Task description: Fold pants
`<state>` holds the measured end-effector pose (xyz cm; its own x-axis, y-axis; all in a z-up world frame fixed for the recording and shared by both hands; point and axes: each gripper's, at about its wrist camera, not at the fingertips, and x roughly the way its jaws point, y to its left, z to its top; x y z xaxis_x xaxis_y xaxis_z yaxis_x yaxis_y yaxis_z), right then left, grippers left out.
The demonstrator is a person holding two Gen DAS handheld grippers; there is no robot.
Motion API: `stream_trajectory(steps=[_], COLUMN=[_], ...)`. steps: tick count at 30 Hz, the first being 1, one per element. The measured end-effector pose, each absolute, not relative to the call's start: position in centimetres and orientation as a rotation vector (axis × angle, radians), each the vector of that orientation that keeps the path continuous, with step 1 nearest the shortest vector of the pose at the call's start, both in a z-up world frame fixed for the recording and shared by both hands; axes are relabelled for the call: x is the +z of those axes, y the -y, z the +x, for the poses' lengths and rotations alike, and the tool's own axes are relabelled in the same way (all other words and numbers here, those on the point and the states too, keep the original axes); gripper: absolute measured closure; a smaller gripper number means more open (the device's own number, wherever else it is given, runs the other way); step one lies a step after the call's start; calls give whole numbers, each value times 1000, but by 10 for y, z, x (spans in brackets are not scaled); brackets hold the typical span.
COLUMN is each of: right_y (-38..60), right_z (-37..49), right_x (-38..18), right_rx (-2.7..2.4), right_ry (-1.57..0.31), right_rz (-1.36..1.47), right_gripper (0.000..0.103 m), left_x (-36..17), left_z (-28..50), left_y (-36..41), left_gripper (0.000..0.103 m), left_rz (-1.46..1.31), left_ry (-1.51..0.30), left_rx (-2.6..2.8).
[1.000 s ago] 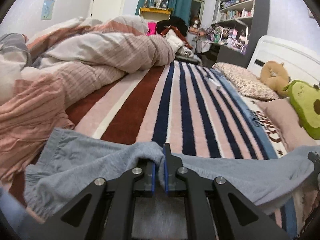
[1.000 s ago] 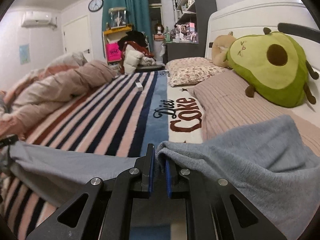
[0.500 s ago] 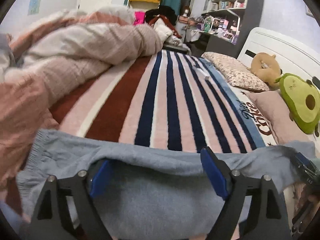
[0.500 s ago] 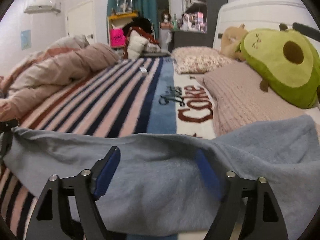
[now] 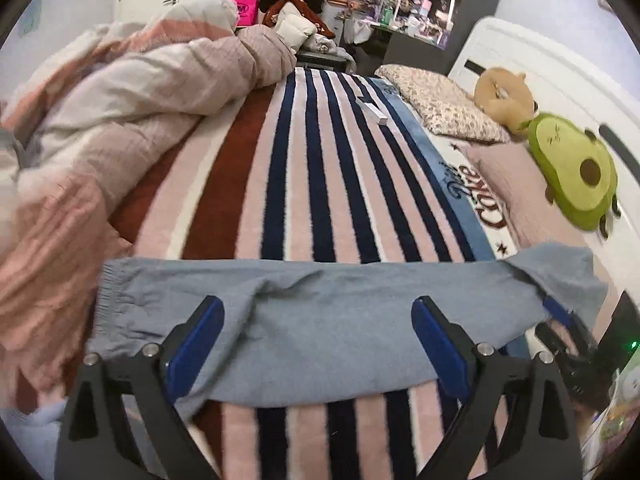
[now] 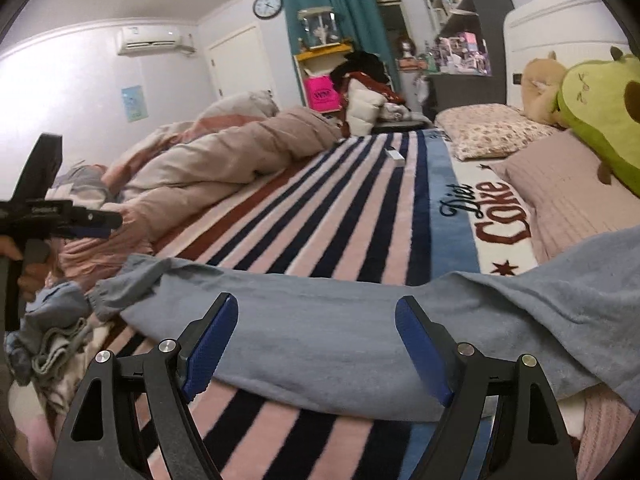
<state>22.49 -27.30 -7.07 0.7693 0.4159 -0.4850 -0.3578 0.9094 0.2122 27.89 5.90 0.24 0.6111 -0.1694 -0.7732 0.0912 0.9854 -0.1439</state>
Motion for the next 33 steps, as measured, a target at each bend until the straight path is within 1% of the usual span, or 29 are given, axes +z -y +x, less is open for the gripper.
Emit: stream_trajectory(steps=[4, 6, 12, 14, 16, 18, 23, 24, 25, 26, 27, 28, 29, 30, 33], right_y=[270, 269, 268, 267, 265, 263, 259, 259, 259, 258, 258, 258, 258, 258, 256], right_z=[217, 214, 209, 210, 212, 213, 213, 212, 212, 211, 211, 210, 210, 209, 206], right_x=[-69, -69, -77, -81, -84, -86, -87, -86, -86, -86, -86, -86, -85, -85, -83], right_rx=[449, 455, 443, 445, 440, 435, 447, 447, 446, 448, 451, 457, 465, 472, 483], right_ry=[-554, -564, -598, -617, -633, -641, -646, -645, -644, -644, -644, -643, -641, -639, -629], right_rz=[120, 124, 127, 133, 133, 132, 130, 126, 123, 125, 129, 137, 145, 152, 158], right_gripper=[25, 25, 25, 25, 25, 25, 25, 25, 25, 25, 25, 25, 25, 25, 25], left_x=[-2, -18, -68, -81, -94, -109, -133, -136, -137, -138, -138, -136, -133, -126, -100], left_z=[275, 272, 259, 260, 261, 264, 270, 270, 269, 269, 270, 271, 270, 267, 262], left_y=[-69, -74, -92, -95, -95, -93, -92, -90, -90, -91, -92, -95, -95, -95, -89], left_gripper=[10, 10, 10, 17, 33, 36, 37, 44, 61, 70, 83, 93, 94, 98, 99], left_rz=[112, 245, 356, 383, 373, 420, 495, 506, 503, 504, 506, 495, 493, 506, 525], left_ry=[-954, -1008, -1114, -1144, -1195, -1228, -1273, -1277, -1282, -1290, -1295, -1295, -1288, -1253, -1136], left_rx=[-62, -32, -9, -3, -36, -21, 35, 33, 11, 10, 21, 15, 14, 28, 43])
